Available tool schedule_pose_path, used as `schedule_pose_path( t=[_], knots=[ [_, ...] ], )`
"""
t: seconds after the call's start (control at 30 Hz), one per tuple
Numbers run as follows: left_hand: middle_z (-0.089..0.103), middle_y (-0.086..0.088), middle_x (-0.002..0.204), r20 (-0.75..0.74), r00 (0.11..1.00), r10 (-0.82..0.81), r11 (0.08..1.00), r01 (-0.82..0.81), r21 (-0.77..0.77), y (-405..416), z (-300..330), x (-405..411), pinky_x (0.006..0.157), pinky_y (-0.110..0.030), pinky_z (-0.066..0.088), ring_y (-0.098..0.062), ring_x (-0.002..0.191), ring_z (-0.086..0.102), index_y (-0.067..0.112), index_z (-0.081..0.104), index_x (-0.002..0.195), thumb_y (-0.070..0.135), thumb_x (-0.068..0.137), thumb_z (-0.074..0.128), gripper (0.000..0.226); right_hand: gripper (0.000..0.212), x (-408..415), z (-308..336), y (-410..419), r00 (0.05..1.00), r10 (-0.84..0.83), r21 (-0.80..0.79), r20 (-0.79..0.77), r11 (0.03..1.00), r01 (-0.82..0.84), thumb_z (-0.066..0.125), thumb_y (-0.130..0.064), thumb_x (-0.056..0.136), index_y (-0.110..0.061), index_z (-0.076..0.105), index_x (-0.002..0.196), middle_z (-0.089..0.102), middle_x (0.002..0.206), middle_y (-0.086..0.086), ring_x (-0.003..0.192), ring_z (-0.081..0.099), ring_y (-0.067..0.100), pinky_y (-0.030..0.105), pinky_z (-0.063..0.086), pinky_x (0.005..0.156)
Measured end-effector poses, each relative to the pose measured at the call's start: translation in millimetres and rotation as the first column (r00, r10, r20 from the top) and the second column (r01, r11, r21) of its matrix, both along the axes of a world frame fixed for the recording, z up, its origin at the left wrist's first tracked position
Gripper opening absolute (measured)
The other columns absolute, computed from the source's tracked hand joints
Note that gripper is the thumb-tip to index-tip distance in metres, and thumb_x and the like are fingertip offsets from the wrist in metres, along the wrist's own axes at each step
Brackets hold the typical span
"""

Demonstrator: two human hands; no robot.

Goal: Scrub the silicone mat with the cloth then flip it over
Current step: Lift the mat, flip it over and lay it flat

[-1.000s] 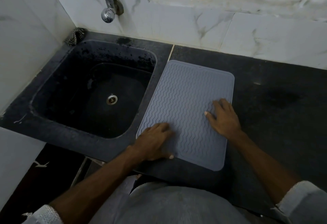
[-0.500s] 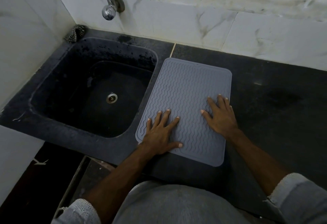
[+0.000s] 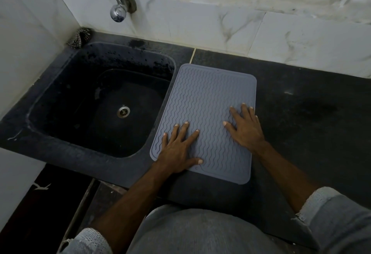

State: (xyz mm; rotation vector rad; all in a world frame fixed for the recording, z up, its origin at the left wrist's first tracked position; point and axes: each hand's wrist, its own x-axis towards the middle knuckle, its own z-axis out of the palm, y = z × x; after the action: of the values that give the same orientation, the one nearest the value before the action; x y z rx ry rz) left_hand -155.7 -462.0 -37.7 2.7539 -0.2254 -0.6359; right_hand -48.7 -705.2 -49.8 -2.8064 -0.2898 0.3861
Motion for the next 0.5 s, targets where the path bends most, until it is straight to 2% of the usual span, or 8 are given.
schedule_pose_path(
  t=[0.27,0.5],
  knots=[
    [-0.030,0.004,0.156,0.000,1.000,0.003,1.000,-0.003,0.001,0.9,0.3,0.0,0.114,-0.056,-0.013,-0.025,0.142,-0.030,0.041,-0.009,0.150,0.071,0.077,0.056,0.102,0.072,-5.0,0.6,0.0,1.000,0.006,-0.003,0.001,1.000,-0.006,0.030,-0.065,0.088,-0.031,0.008,0.148,-0.004,0.159,0.008,0.144,-0.006,0.032,0.054,0.004,0.115],
    [-0.030,0.004,0.156,0.002,1.000,0.010,1.000,-0.010,0.005,0.1,0.4,-0.4,0.114,-0.058,-0.012,-0.027,0.142,-0.030,0.041,-0.010,0.150,0.072,0.077,0.056,0.103,0.085,-27.5,-10.6,-1.2,0.997,0.064,-0.053,0.034,0.997,-0.062,0.021,-0.079,0.078,-0.035,-0.005,0.147,-0.011,0.158,0.006,0.144,-0.010,0.030,0.045,-0.003,0.113]
  ],
)
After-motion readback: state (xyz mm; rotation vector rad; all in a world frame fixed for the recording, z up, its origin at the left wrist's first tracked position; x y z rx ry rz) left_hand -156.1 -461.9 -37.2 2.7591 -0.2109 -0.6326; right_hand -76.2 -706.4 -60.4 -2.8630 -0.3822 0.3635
